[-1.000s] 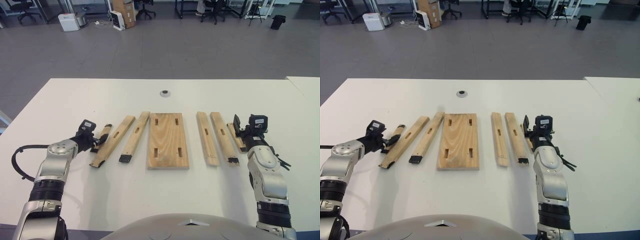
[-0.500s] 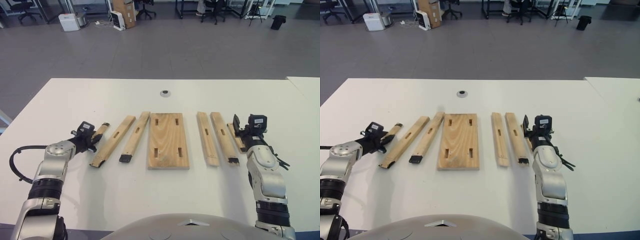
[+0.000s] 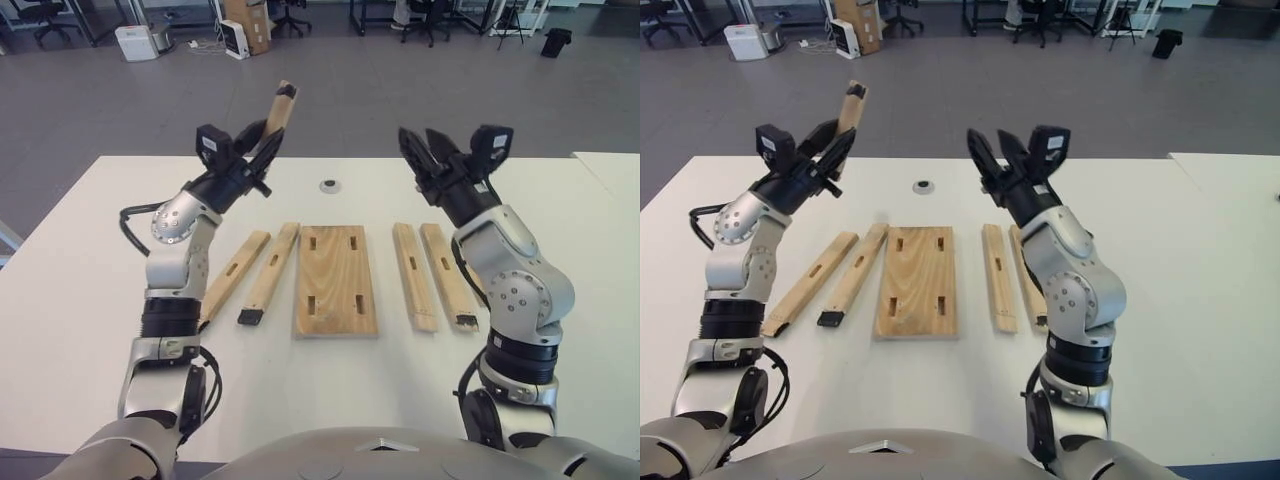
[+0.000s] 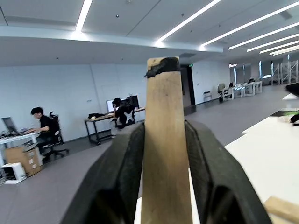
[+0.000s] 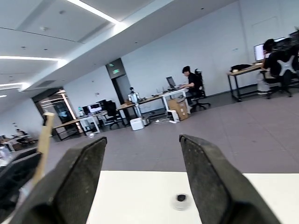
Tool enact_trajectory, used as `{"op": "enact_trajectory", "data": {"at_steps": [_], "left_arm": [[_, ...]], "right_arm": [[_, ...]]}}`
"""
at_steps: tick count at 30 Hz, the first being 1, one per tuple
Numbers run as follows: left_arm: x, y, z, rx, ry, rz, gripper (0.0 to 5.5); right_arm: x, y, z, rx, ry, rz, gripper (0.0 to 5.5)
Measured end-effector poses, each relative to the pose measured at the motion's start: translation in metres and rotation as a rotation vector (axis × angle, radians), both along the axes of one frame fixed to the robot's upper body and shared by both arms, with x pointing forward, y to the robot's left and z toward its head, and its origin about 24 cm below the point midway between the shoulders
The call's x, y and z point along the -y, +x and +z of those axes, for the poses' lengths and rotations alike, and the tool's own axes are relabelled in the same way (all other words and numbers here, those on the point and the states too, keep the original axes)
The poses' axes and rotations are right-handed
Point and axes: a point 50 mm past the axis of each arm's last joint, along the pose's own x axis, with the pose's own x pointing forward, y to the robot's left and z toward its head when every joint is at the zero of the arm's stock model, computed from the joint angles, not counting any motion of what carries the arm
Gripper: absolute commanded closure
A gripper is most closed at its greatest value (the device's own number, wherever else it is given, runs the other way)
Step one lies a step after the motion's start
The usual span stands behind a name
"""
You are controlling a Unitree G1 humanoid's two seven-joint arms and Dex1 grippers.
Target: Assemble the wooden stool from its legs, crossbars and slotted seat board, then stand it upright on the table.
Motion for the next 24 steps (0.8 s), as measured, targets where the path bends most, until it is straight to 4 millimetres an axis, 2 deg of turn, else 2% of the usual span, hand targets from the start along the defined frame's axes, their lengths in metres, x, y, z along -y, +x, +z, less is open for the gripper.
{"op": "enact_trajectory", "data": {"at_steps": [2, 8, 14, 21, 24], "left_arm": [[0.016, -0.01, -0.001, 0.013, -0.026, -0.057, 4.21], [0.041, -0.027, -0.015, -0.029, 0.007, -0.164, 4.21], [0.047, -0.032, -0.02, -0.04, 0.024, -0.187, 4.21], [0.047, -0.031, -0.019, -0.028, 0.079, -0.195, 4.21], [0.048, -0.03, -0.018, -0.021, 0.089, -0.201, 4.21]], "right_arm": [[-0.006, 0.001, 0.009, 0.024, -0.006, 0.028, 2.58], [-0.022, -0.001, 0.012, 0.012, 0.018, 0.118, 2.58], [-0.031, -0.002, 0.013, -0.006, 0.023, 0.162, 2.58], [-0.034, 0.004, -0.001, -0.112, 0.02, 0.15, 3.86], [-0.033, 0.004, 0.0, -0.117, 0.056, 0.158, 4.61]]}}
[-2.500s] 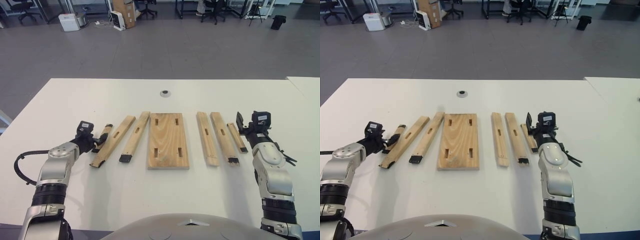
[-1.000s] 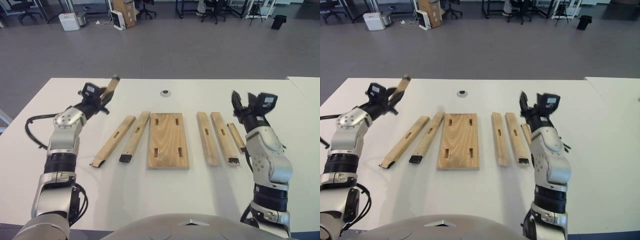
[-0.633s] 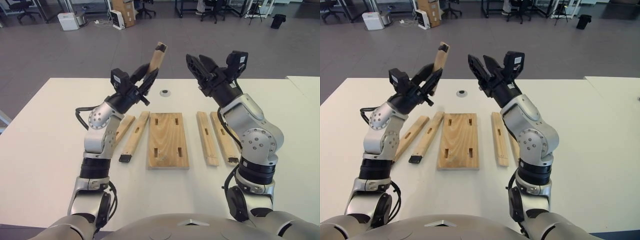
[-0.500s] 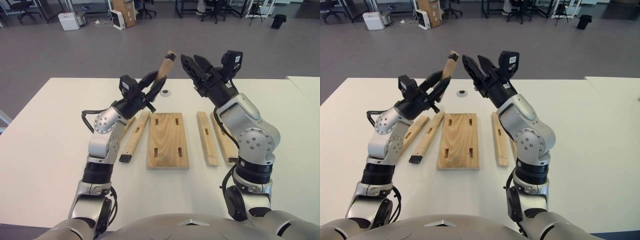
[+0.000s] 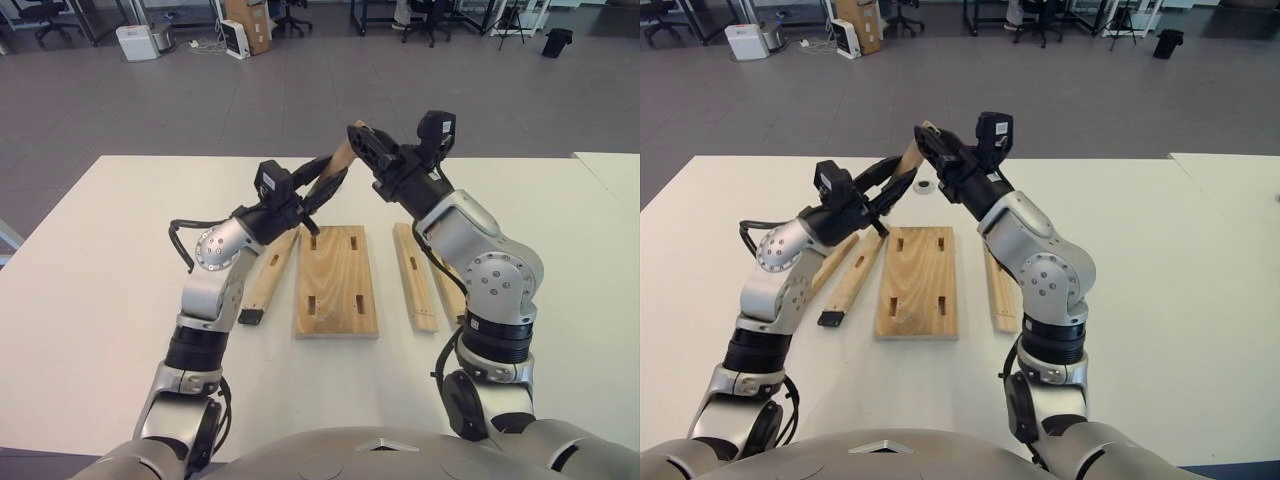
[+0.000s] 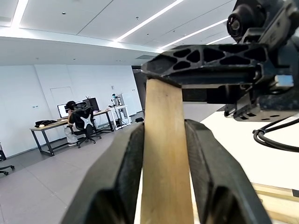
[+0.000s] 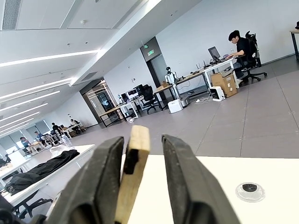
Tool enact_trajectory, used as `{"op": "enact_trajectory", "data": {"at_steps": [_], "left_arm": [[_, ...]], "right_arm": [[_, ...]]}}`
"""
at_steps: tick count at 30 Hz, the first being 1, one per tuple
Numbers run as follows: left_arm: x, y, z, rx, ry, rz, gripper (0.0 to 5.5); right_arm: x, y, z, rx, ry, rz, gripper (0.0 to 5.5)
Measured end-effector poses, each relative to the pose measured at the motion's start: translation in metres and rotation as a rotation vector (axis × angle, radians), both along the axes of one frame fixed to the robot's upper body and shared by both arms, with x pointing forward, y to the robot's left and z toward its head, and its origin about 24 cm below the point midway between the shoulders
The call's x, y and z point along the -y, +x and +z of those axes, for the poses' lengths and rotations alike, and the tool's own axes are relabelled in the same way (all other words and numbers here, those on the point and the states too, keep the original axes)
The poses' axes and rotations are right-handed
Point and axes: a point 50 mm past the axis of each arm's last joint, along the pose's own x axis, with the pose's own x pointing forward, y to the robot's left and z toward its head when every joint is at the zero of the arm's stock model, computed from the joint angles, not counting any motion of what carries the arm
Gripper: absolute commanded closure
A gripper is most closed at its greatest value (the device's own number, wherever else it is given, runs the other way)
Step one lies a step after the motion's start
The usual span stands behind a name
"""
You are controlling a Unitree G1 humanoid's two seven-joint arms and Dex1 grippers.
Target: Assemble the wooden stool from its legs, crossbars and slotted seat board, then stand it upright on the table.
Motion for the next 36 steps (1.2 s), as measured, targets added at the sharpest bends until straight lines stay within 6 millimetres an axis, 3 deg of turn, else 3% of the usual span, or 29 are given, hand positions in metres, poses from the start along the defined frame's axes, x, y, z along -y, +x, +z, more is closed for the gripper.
{"op": "enact_trajectory", "data": {"at_steps": [4, 8, 9, 12, 16, 19, 22, 26, 29, 36], "left_arm": [[0.001, 0.002, -0.003, -0.009, 0.014, -0.007, 4.21], [0.001, 0.004, -0.004, 0.0, 0.04, -0.008, 4.21], [0.001, 0.005, -0.004, -0.004, 0.041, -0.007, 3.85], [0.003, 0.007, -0.007, -0.045, 0.055, -0.018, 3.46], [-0.001, 0.005, -0.018, -0.126, 0.081, -0.031, 3.43], [-0.02, 0.004, -0.023, -0.153, 0.068, 0.05, 3.43], [-0.043, 0.007, -0.029, -0.177, 0.084, 0.222, 3.43], [-0.056, 0.006, -0.044, -0.258, 0.086, 0.378, 3.43], [-0.065, 0.005, -0.047, -0.284, 0.063, 0.46, 3.43], [-0.067, 0.005, -0.052, -0.292, 0.081, 0.514, 3.43]], "right_arm": [[-0.002, -0.002, 0.001, -0.001, 0.032, 0.031, 5.06], [-0.001, -0.002, 0.001, -0.01, 0.033, 0.035, 5.08], [-0.001, -0.001, 0.0, -0.011, 0.027, 0.033, 5.08], [0.003, 0.003, -0.004, -0.019, -0.034, -0.02, 5.08], [0.033, 0.019, -0.011, -0.017, -0.128, -0.275, 5.08], [0.063, 0.023, -0.008, 0.049, -0.263, -0.491, 5.08], [0.09, 0.013, -0.034, 0.004, -0.415, -0.664, 5.08], [0.072, -0.014, -0.066, -0.093, -0.386, -0.682, 5.08], [0.059, -0.025, -0.077, -0.151, -0.325, -0.662, 5.08], [0.069, -0.036, -0.103, -0.239, -0.353, -0.694, 5.08]]}}
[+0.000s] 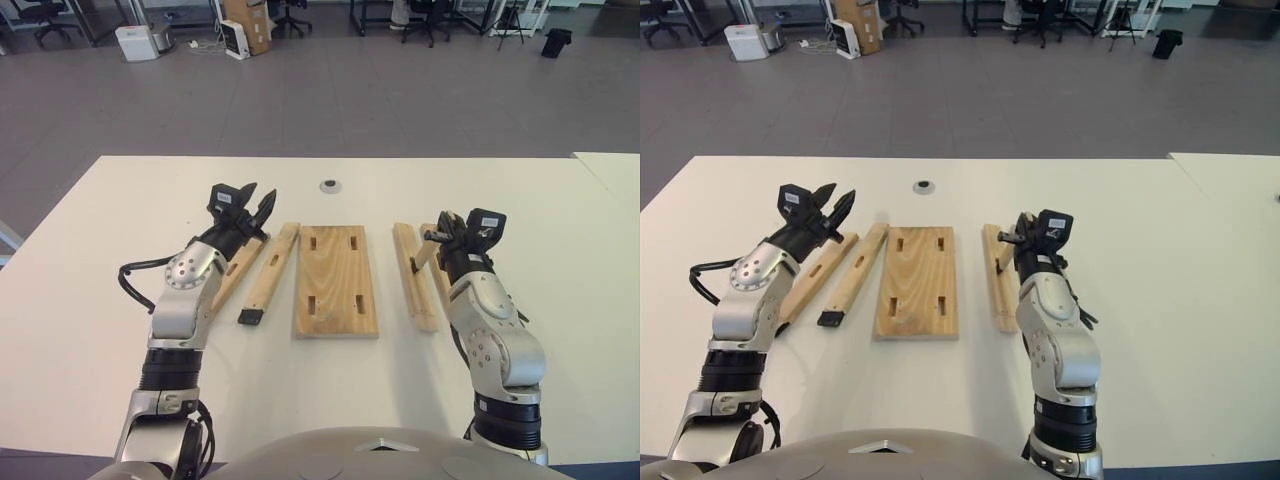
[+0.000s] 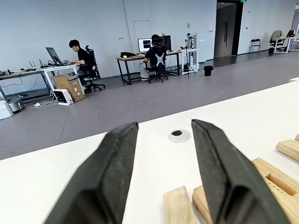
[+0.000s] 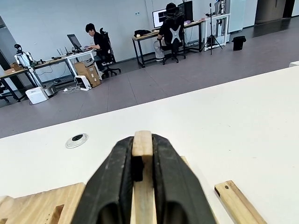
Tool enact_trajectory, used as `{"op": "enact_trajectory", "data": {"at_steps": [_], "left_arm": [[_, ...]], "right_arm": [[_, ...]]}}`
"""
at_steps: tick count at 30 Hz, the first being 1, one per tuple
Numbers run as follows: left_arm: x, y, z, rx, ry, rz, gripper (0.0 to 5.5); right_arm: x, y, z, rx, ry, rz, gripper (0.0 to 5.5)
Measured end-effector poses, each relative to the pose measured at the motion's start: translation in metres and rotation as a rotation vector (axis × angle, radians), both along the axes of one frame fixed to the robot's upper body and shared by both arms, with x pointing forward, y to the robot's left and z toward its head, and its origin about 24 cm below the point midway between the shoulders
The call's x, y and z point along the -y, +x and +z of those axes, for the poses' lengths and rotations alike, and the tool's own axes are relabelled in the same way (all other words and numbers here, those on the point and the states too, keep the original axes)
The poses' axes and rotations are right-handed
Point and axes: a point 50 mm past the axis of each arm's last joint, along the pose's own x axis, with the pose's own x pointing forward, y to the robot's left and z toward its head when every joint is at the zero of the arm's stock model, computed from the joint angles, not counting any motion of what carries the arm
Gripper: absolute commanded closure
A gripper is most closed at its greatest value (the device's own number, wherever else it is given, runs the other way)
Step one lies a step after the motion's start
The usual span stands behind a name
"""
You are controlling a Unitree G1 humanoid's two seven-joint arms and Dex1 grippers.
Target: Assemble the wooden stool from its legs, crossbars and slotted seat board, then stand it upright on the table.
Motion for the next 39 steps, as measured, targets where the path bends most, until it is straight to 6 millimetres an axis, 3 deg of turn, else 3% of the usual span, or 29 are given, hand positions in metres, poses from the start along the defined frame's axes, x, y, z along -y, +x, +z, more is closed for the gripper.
{"op": "enact_trajectory", "data": {"at_steps": [15, 20, 26, 39], "left_arm": [[0.003, -0.002, -0.006, -0.017, -0.001, 0.006, 3.43], [0.002, -0.004, -0.011, -0.024, 0.012, 0.021, 3.43], [-0.009, -0.004, -0.008, -0.017, 0.041, 0.031, 3.43], [-0.006, -0.007, -0.013, -0.028, 0.021, 0.046, 3.43]], "right_arm": [[0.009, 0.019, -0.017, 0.06, -0.068, 0.043, 5.08], [0.008, -0.001, -0.03, 0.122, -0.219, 0.172, 5.08], [0.022, -0.024, -0.04, 0.175, -0.124, 0.152, 5.08], [0.022, -0.015, -0.033, 0.12, -0.152, 0.235, 5.08]]}}
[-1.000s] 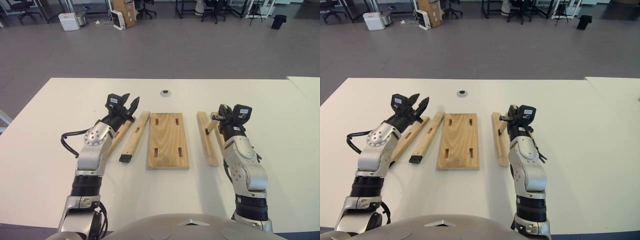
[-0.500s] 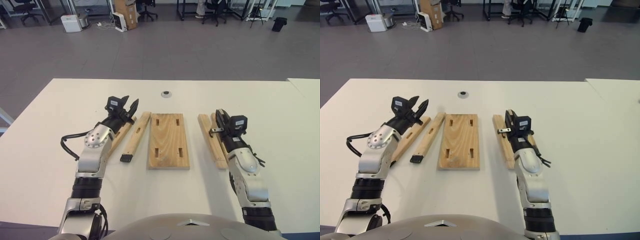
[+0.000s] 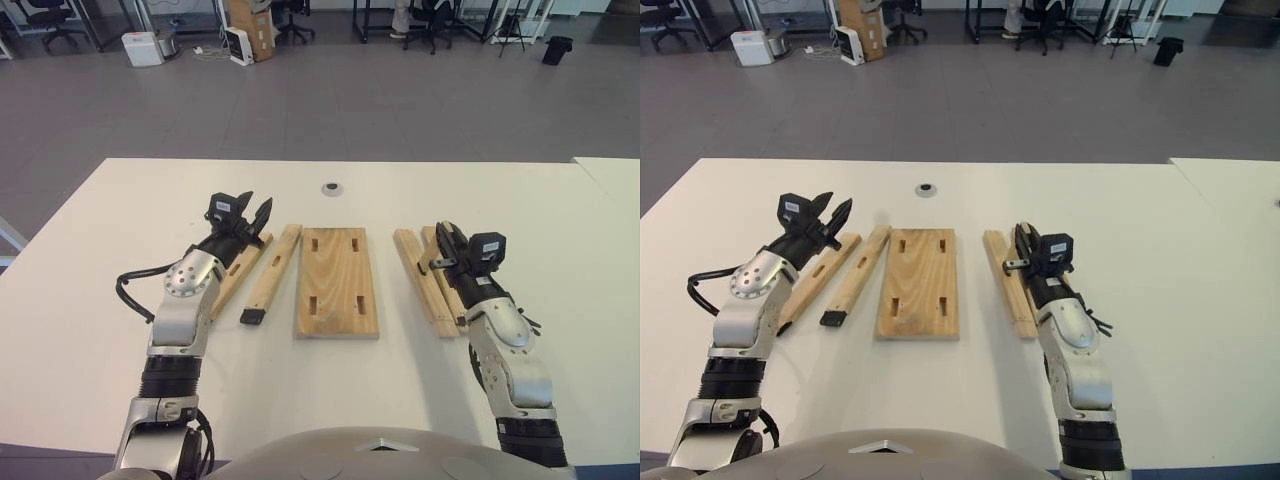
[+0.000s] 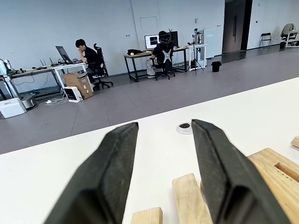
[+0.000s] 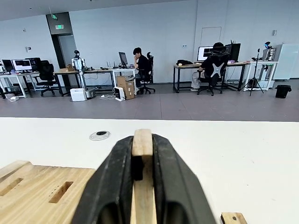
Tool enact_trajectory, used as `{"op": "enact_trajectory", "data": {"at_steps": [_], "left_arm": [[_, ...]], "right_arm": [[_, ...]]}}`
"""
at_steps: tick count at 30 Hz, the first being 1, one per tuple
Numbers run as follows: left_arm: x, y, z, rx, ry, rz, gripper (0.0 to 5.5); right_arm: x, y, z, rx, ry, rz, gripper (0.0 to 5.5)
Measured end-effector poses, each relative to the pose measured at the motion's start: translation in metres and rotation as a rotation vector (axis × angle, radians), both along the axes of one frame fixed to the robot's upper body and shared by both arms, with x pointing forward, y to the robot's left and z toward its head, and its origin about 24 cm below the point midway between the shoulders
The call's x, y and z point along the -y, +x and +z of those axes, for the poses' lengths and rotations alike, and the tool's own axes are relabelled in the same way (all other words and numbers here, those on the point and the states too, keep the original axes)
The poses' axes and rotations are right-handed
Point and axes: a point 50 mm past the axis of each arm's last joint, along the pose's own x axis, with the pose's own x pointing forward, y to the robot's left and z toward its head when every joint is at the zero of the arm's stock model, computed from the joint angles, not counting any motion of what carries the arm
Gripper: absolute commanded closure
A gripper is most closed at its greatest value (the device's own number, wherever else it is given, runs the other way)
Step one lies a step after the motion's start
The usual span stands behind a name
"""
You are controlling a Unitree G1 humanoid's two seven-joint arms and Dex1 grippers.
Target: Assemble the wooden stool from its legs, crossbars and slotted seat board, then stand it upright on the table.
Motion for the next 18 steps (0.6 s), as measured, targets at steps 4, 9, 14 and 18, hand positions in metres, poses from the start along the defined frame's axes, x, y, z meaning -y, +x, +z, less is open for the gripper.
{"op": "enact_trajectory", "data": {"at_steps": [4, 9, 14, 18], "left_arm": [[0.006, -0.006, -0.011, -0.017, -0.032, 0.025, 3.43], [0.013, -0.009, -0.018, -0.036, -0.058, 0.045, 3.43], [0.015, -0.01, -0.019, -0.025, -0.02, 0.044, 3.43], [0.012, -0.014, -0.024, -0.037, 0.01, 0.072, 3.43]], "right_arm": [[0.001, 0.004, 0.002, -0.018, -0.023, 0.033, 5.08], [0.0, 0.006, 0.005, -0.05, 0.044, 0.02, 5.08], [-0.017, 0.003, 0.007, -0.072, 0.057, 0.05, 5.08], [-0.019, 0.002, 0.007, -0.075, 0.043, 0.055, 5.08]]}}
